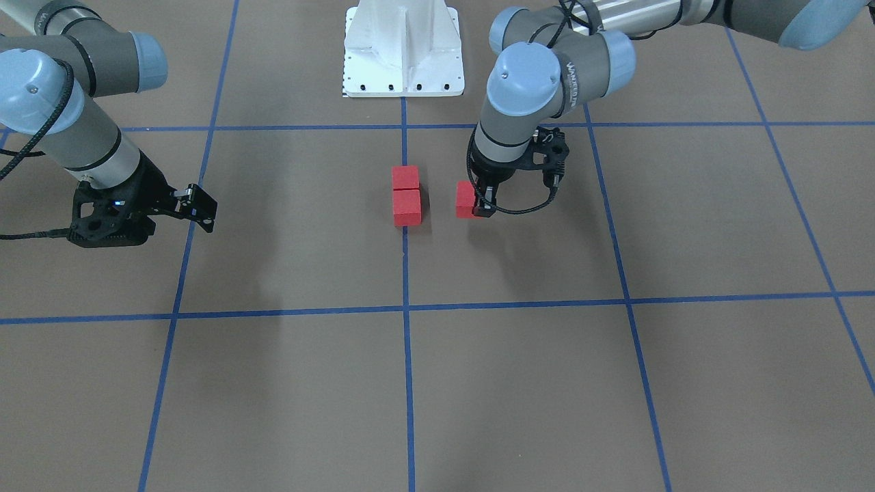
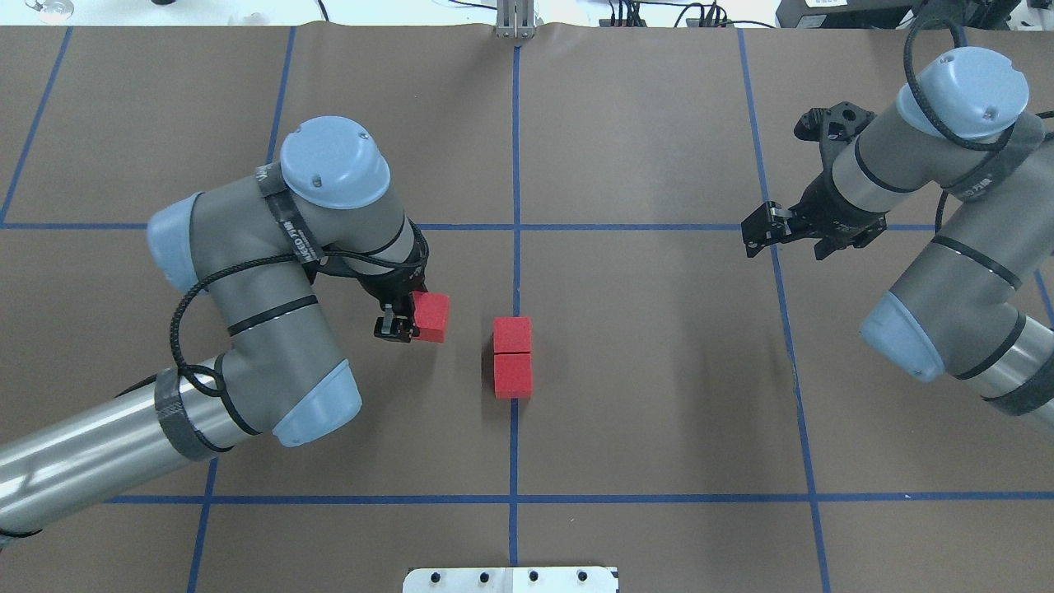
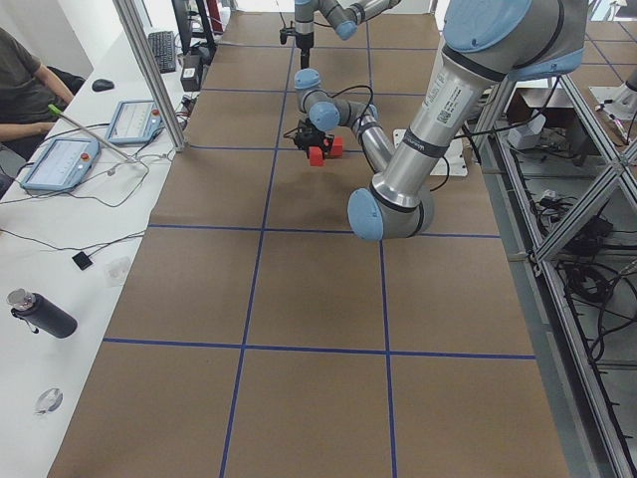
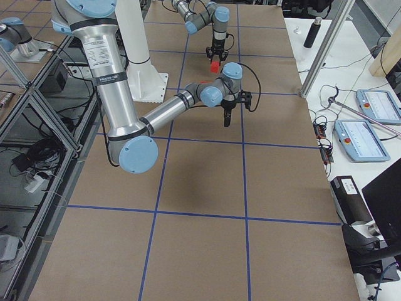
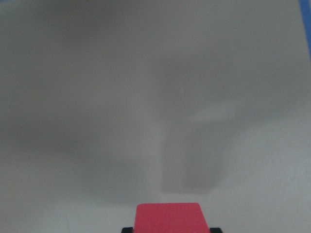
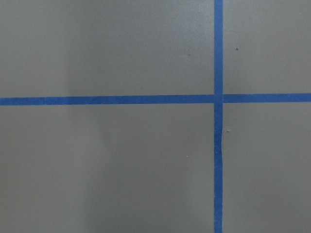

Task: Form red blocks into L shape at center
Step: 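Carry the red cube with the left gripper beside the farther center cube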

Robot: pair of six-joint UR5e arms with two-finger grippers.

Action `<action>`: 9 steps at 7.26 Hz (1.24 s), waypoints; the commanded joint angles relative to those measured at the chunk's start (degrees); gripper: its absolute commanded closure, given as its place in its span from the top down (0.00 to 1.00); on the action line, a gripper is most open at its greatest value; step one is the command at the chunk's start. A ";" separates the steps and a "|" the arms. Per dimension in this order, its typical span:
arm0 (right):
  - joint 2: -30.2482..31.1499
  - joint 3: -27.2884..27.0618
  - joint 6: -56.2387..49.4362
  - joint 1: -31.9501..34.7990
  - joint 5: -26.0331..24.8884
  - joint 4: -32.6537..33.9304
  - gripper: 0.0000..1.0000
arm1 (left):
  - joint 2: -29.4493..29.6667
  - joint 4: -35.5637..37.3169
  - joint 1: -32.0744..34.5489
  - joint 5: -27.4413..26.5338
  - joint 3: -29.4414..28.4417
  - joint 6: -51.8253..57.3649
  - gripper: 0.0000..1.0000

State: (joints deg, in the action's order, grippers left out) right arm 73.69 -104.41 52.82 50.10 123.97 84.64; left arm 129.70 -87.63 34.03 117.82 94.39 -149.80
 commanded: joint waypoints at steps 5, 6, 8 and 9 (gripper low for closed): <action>0.23 0.09 0.00 0.00 -0.22 0.00 0.99 | 0.02 -7.90 -1.60 -0.39 -2.19 -13.05 0.00; 0.23 0.09 -0.08 0.00 -0.22 0.00 0.99 | 0.11 -8.25 -2.21 -1.61 -2.19 -13.84 0.00; 0.23 0.09 -0.09 0.00 -0.22 0.00 0.99 | 0.02 -9.65 -2.39 -1.80 -2.36 -13.68 0.00; 0.23 0.09 -0.09 0.00 -0.22 0.00 0.99 | -0.59 -11.05 -2.74 -1.89 -2.97 -13.76 0.00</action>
State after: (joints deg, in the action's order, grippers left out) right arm 73.92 -104.33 52.74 50.10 123.75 84.64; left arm 129.58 -97.16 31.60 116.07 91.91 -163.47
